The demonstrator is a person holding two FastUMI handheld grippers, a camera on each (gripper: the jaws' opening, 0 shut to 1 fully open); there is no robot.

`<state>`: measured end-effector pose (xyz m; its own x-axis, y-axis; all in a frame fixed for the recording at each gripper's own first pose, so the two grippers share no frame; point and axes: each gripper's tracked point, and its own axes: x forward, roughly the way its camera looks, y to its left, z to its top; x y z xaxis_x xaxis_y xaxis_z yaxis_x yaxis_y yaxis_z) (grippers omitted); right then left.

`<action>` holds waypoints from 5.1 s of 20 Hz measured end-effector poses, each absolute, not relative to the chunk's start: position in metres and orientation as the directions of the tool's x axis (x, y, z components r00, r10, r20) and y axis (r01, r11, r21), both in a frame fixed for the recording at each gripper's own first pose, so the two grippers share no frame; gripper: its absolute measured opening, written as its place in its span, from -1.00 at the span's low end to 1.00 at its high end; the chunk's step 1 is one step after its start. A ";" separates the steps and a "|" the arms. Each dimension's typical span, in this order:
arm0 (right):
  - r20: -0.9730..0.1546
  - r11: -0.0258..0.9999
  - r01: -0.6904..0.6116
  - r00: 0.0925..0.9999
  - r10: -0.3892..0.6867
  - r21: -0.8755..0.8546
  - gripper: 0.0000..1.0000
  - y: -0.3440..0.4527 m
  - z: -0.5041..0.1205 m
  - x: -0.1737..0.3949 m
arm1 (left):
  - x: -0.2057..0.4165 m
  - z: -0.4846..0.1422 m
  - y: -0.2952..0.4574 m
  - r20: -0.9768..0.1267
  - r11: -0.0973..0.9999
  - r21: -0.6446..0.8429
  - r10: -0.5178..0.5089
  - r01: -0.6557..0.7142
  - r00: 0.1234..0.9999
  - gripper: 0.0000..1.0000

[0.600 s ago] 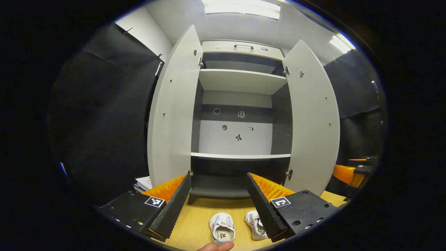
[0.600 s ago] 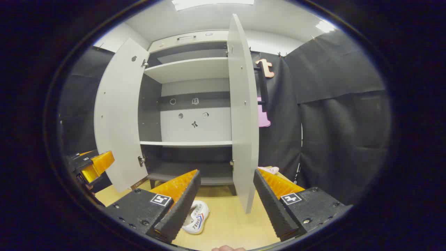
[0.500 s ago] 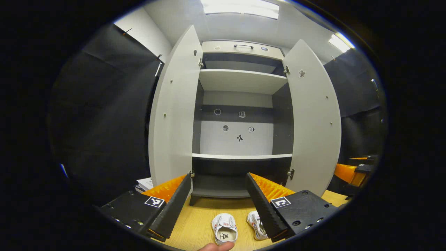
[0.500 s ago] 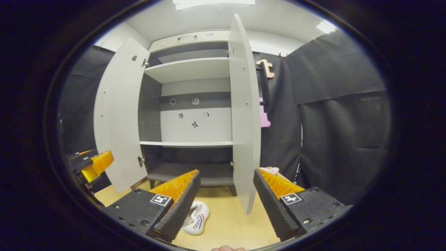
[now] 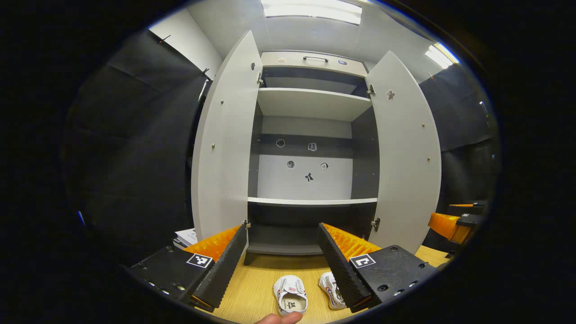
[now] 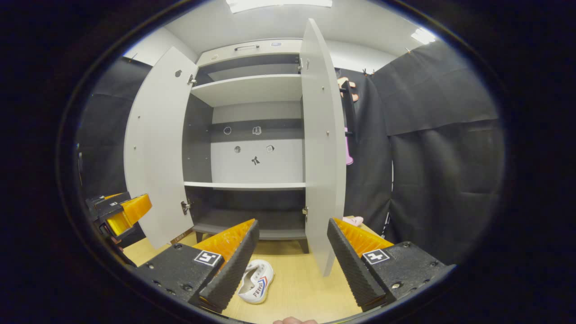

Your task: Grab one shoe with the right hand and put it into the shoe cabinet, grab the other shoe with the left hand and put it into the shoe cabinet; then close the right door with the right hand and the left door with the left hand.

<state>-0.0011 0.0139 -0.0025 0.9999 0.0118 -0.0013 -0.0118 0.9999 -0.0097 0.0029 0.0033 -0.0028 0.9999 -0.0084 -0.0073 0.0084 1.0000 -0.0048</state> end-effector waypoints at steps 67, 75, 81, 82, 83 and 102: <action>-0.574 0.974 -0.225 0.800 0.175 -0.017 -0.93 0.136 -0.309 0.141 | 0.024 -0.047 0.067 -0.103 0.998 -0.020 0.061 -0.064 0.993 0.90; -0.494 0.958 -0.267 0.849 0.185 -0.101 -0.93 0.114 -0.257 0.119 | 0.023 -0.048 0.056 -0.093 0.999 -0.022 0.036 -0.038 0.995 0.90; -0.308 0.963 -0.265 0.922 0.235 -0.058 -0.94 0.117 -0.135 0.092 | 0.023 -0.049 0.041 -0.089 1.000 -0.029 0.003 -0.006 0.996 0.90; -0.277 0.964 -0.260 0.932 0.234 -0.058 -0.94 0.118 -0.110 0.092 | 0.023 -0.050 0.039 -0.087 1.000 -0.027 -0.001 -0.002 0.996 0.89; -0.248 0.965 -0.253 0.941 0.231 -0.062 -0.94 0.119 -0.088 0.094 | 0.022 -0.049 0.037 -0.086 1.000 -0.026 -0.005 0.003 0.996 0.89; -0.442 0.963 -0.169 0.895 0.060 -0.210 -0.93 0.137 0.061 0.390 | 0.014 -0.065 0.050 -0.125 1.000 -0.026 0.015 -0.018 0.992 1.00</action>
